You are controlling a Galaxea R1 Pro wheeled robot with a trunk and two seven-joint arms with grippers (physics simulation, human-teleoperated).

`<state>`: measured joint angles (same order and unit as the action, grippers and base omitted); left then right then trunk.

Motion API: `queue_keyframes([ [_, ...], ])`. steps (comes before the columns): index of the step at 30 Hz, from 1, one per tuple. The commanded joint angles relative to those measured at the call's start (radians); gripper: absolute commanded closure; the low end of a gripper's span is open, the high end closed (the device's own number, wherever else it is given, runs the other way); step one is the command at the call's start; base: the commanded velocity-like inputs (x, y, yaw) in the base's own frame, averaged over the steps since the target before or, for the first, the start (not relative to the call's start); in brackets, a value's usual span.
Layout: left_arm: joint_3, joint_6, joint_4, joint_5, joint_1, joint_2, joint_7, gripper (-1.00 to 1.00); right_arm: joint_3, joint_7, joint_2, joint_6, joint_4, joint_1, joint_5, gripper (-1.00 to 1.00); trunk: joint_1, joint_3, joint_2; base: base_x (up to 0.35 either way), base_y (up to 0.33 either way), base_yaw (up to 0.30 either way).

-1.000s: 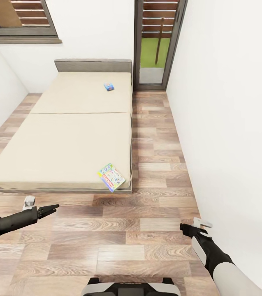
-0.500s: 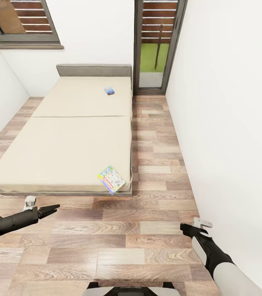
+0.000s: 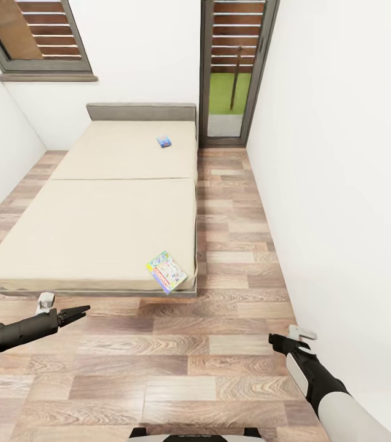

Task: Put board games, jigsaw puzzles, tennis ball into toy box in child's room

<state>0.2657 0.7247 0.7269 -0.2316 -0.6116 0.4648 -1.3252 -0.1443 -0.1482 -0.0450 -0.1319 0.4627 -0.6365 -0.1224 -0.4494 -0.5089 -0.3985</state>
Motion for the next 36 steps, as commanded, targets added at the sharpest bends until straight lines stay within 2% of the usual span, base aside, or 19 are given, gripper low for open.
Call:
queue_keyframes([
  [1, 0.000, 0.010, 0.000, -0.002, 0.000, 0.000, -0.002, -1.00, 0.002, -0.004, -0.001, -0.005, 0.002, 0.000, -0.011, -1.00, -0.001, 0.000, -0.002, 0.000, 0.000, 0.000],
  [36, 0.001, 0.010, 0.000, -0.002, 0.000, 0.000, -0.002, -1.00, 0.002, -0.004, 0.002, -0.005, 0.002, 0.000, -0.010, -1.00, -0.001, 0.058, -0.002, 0.000, 0.000, 0.000],
])
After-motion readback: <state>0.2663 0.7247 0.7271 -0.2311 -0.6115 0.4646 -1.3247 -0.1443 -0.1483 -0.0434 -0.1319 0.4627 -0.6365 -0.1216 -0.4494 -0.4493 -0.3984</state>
